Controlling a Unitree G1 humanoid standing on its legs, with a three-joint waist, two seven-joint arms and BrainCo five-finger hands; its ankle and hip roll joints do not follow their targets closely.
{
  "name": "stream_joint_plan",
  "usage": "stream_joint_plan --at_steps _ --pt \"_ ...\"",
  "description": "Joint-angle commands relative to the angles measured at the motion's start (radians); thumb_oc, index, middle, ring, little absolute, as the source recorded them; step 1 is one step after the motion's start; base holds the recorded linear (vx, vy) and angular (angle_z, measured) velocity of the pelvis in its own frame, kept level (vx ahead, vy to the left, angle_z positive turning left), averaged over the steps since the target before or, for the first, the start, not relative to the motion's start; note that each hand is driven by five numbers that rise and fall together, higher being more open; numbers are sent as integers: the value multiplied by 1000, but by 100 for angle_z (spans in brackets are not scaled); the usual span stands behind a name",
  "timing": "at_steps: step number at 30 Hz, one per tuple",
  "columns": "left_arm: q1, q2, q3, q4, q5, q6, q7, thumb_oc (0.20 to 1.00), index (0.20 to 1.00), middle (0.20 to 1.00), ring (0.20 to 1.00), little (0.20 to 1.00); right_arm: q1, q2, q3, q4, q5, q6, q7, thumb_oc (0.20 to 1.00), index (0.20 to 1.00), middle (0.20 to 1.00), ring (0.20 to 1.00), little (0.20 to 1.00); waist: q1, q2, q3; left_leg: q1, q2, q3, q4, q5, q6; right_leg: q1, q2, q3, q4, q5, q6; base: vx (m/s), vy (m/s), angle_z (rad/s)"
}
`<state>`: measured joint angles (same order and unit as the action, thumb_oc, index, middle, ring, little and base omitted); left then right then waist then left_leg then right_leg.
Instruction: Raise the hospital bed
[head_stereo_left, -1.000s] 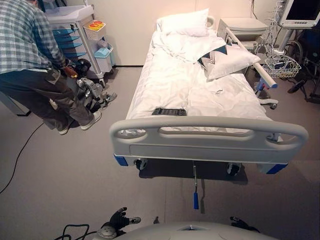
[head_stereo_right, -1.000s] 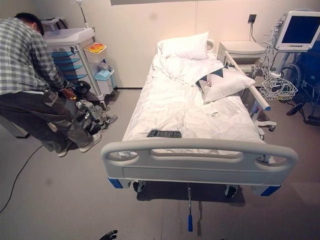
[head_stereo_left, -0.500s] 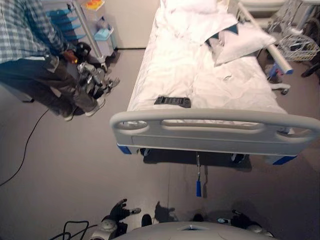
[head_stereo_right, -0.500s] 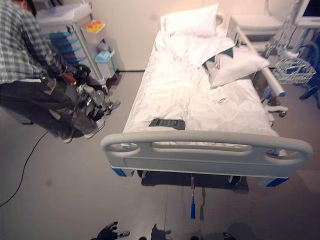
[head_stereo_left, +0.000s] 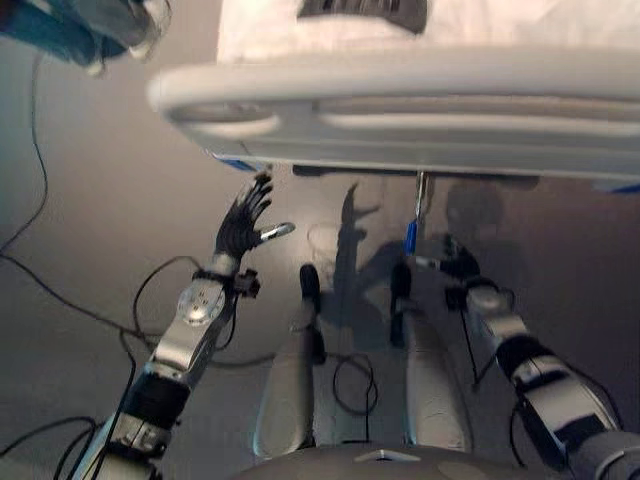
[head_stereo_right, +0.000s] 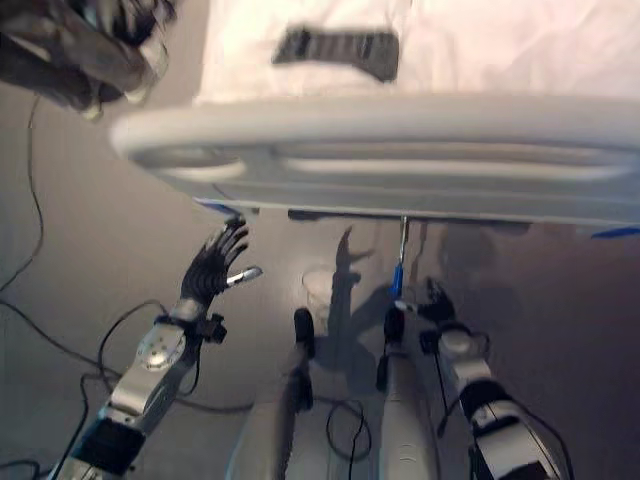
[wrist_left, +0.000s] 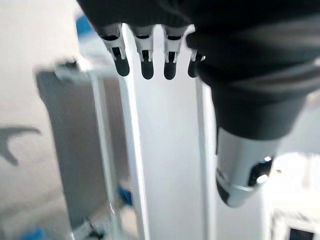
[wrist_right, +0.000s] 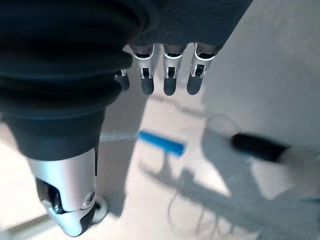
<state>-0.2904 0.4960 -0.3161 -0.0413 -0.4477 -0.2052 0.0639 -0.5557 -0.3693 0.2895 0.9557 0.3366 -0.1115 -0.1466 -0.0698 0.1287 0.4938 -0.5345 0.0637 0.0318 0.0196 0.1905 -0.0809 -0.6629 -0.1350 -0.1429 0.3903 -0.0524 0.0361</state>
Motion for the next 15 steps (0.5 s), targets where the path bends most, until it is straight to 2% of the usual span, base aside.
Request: stream_joint_plan --at_steps 1,3,7,9,11,12,15 --pt "-49 36 -29 -101 10 -54 -16 1000 1000 1000 1000 1000 -5 38 23 -22 67 -28 -27 1000 1000 1000 1000 1000 -8 -58 -35 27 -15 10 71 -98 6 58 -12 19 -228 139 104 -45 -1 2" --pt "-106 60 -52 -173 7 -64 -12 1000 1000 1000 1000 1000 -23 31 30 -76 97 -38 -27 1000 1000 1000 1000 1000 -14 -65 -1 -25 -17 5 105 -105 5 13 -13 24 -200 137 102 -75 -2 0" --pt "-167 89 -76 -225 11 -78 15 1000 1000 1000 1000 1000 -38 21 34 -138 130 -51 -30 1000 1000 1000 1000 1000 -23 -69 26 -102 -21 -7 155 -117 3 -51 -17 24 -164 133 103 -46 -12 0" --pt "-168 89 -77 -224 11 -78 15 1000 1000 1000 1000 1000 -38 20 34 -139 130 -50 -31 1000 1000 1000 1000 1000 -22 -68 26 -104 -20 -8 163 -124 3 -53 -17 24 -156 126 103 -10 -11 9" --pt "-224 94 -117 -189 -37 -72 20 1000 1000 1000 1000 1000 -50 18 35 -149 189 -55 -23 1000 1000 1000 1000 1000 -32 -68 26 -191 -24 -16 215 -133 4 -128 -24 25 -117 125 101 -32 -15 11" --pt "-226 94 -118 -189 -37 -73 19 1000 1000 1000 1000 1000 -50 18 35 -149 189 -55 -22 1000 1000 1000 1000 1000 -31 -67 26 -192 -24 -16 216 -134 4 -130 -24 25 -115 124 101 -17 5 8" --pt "-267 161 -161 -188 -82 -58 -18 1000 1000 1000 1000 1000 -70 18 44 -130 233 -51 -7 1000 1000 1000 1000 1000 -32 -63 26 -224 -24 -11 216 -132 2 -163 -24 27 -115 130 102 -9 27 4"
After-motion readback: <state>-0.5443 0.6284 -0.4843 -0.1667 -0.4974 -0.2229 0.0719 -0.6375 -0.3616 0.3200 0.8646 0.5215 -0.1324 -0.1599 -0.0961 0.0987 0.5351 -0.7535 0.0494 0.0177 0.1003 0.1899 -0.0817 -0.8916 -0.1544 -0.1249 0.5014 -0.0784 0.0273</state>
